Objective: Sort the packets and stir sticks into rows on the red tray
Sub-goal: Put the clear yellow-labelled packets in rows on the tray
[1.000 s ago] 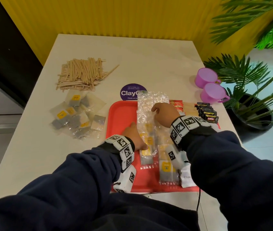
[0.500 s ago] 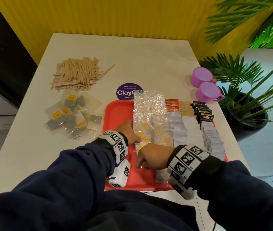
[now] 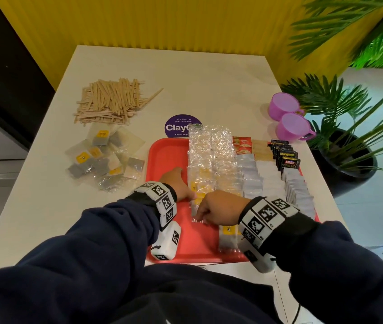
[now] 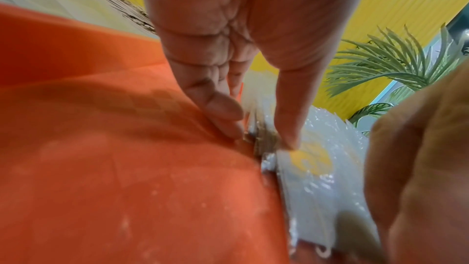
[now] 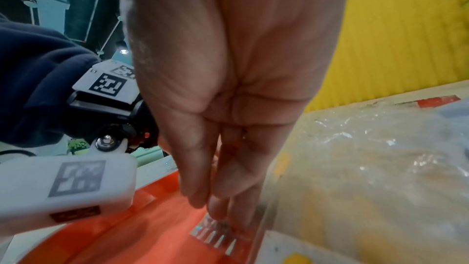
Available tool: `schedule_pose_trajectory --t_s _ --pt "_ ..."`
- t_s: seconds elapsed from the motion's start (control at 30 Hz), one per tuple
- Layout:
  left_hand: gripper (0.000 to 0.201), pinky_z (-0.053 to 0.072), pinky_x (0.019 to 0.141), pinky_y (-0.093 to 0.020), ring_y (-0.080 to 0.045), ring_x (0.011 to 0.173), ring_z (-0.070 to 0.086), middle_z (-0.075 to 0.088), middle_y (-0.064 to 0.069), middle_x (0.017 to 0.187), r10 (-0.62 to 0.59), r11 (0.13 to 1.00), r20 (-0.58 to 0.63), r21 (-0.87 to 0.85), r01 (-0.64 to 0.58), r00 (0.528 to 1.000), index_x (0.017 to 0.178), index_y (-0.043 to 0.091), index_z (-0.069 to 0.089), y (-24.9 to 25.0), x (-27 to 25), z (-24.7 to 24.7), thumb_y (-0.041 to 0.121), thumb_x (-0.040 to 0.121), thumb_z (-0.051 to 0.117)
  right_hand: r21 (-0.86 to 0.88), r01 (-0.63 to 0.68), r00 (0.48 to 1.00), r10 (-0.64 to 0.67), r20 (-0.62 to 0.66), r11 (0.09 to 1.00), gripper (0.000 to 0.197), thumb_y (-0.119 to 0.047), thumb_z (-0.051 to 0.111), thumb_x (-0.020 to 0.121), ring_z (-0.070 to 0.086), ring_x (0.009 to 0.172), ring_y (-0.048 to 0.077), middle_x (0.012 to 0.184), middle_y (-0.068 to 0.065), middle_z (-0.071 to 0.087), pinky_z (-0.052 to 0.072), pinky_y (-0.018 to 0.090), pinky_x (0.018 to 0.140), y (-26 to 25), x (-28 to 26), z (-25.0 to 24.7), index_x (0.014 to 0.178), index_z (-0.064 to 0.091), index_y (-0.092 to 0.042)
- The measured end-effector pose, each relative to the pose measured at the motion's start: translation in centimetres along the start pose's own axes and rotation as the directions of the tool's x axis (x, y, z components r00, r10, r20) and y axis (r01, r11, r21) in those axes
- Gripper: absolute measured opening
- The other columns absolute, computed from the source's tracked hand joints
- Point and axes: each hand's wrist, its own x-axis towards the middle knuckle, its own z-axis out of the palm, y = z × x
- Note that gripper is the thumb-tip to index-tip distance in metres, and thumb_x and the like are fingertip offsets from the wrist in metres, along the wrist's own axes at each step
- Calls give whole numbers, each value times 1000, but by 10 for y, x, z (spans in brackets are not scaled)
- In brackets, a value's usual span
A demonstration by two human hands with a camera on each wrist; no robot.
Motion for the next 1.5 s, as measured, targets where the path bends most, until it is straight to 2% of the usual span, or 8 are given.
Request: schedule_pose_trajectory --t_s 0.33,0.53,0.63,0.83,1.0,1.2,1.37,1.5 --pt "37 50 81 -36 -24 91 61 65 -9 101 55 997 4 55 -55 998 104 9 61 7 -6 0 26 73 72 139 -68 988 86 -127 988 29 -5 56 86 62 101 14 111 3 69 42 18 85 10 -2 -10 112 69 -11" --pt "40 40 75 -28 -18 85 49 52 0 94 56 997 -19 61 -55 998 112 6 58 8 -9 -11 29 81 67 427 -73 877 262 -403 901 23 -6 58 88 57 82 7 104 4 66 41 17 73 30 -4 -32 108 68 -8" --pt "19 35 65 -23 -16 80 45 44 4 80 45 999 -62 32 -43 997 95 17 55 6 -10 -27 30 84 64 523 -11 844 289 -452 852 20 -2 56 88 57 76 9 84 -5 62 42 13 66 30 2 -36 104 67 -5" --pt "53 38 98 -30 -25 122 48 50 -10 136 -26 999 -191 -49 17 981 133 9 49 -18 -5 -65 26 84 62 534 41 825 274 -495 844 18 -2 55 88 58 80 14 84 -2 61 47 24 75 -2 32 -42 101 67 -6" --pt "49 41 99 -34 -30 118 50 50 -13 134 -152 985 -350 -131 112 924 128 12 54 -53 0 -101 23 81 64 533 41 833 266 -485 845 30 -2 53 85 55 99 15 111 7 63 40 23 89 -40 77 -50 113 63 -7" --pt "49 34 100 -40 -39 120 36 26 -13 137 -365 929 -430 -107 355 826 133 20 42 -98 7 -130 14 86 53 532 -56 911 261 -319 845 50 -18 53 91 52 117 25 129 13 54 39 14 81 -79 121 -58 138 40 -8" --pt "70 34 98 -41 -36 124 31 17 -9 144 -364 924 -384 -38 380 849 135 26 37 -111 11 -135 32 74 71 440 -140 933 267 -241 887 61 -24 54 91 45 126 29 143 15 41 38 31 99 -101 150 -56 144 29 -7" --pt "80 24 110 -44 -38 136 11 2 -7 152 -274 935 -346 122 332 898 136 30 36 -112 13 -127 39 68 77 152 -187 955 216 -202 971 49 -25 60 84 54 110 31 126 15 51 48 36 91 -114 163 -40 128 44 -9"
